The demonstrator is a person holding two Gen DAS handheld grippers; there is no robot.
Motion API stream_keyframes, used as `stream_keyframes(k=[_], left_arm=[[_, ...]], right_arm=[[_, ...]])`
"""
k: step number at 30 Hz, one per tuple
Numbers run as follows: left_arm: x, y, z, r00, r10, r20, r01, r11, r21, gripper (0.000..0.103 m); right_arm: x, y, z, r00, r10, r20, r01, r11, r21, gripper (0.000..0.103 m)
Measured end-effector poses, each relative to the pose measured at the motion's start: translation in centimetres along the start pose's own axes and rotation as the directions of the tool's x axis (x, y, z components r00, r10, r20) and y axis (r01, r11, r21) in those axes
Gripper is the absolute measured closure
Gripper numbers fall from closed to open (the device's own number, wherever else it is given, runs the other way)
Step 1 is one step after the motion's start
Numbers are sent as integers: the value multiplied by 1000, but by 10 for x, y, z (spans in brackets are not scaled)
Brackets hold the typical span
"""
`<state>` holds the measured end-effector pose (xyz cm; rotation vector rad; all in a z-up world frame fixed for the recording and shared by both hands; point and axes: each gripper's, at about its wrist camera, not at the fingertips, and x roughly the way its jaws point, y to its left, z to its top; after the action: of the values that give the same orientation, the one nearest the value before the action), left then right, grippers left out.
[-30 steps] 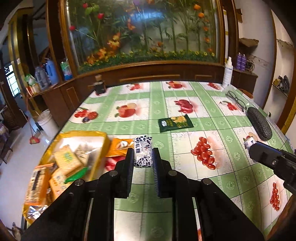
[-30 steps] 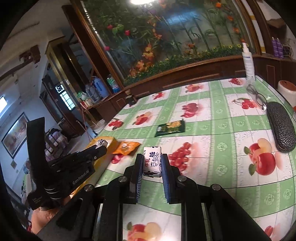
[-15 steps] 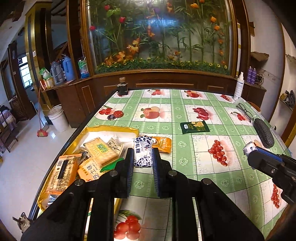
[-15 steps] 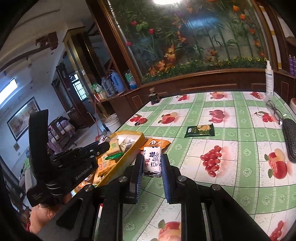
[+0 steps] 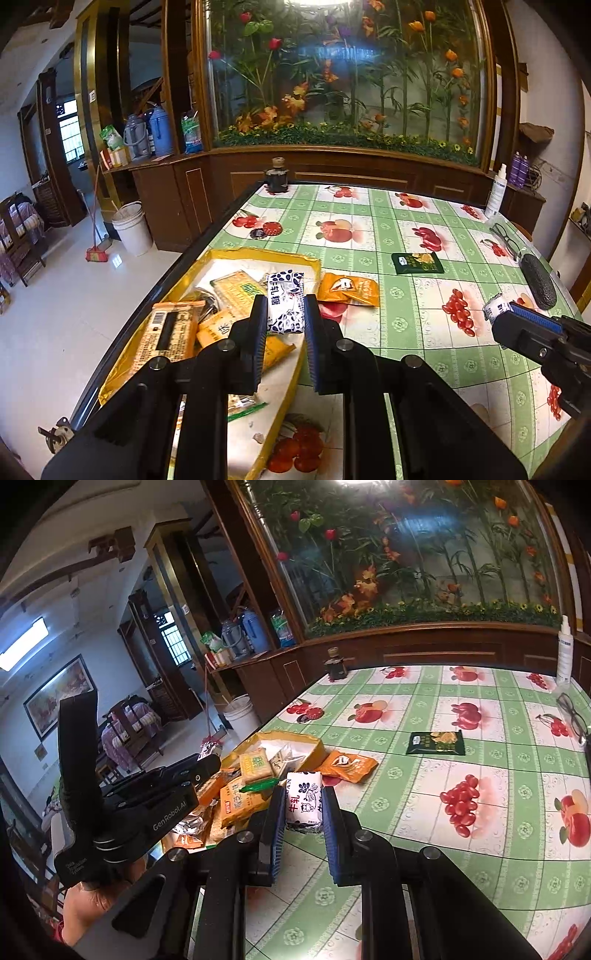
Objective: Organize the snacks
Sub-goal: 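Carry the white packets toward the tray with both grippers, then lower the white packets into the tray and open both grippers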
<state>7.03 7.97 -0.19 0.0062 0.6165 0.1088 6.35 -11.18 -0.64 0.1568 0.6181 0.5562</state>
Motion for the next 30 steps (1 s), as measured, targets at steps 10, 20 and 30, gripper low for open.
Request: stream_keyframes(k=[10,20,30], left_arm=[[1,28,-5,1000,24,-5,-24,999,-43,87],[11,55,-13,999,42,-34,-44,995,-85,86],[33,96,-40,991,-2,-133,-22,983,-181,86]], right_arm=[[24,27,2,998,38,-42,-39,999,-38,84],[44,42,3,996,58,-72,-63,996,-58,83],[89,49,1,984,121,-130,-126,992,-28,83]])
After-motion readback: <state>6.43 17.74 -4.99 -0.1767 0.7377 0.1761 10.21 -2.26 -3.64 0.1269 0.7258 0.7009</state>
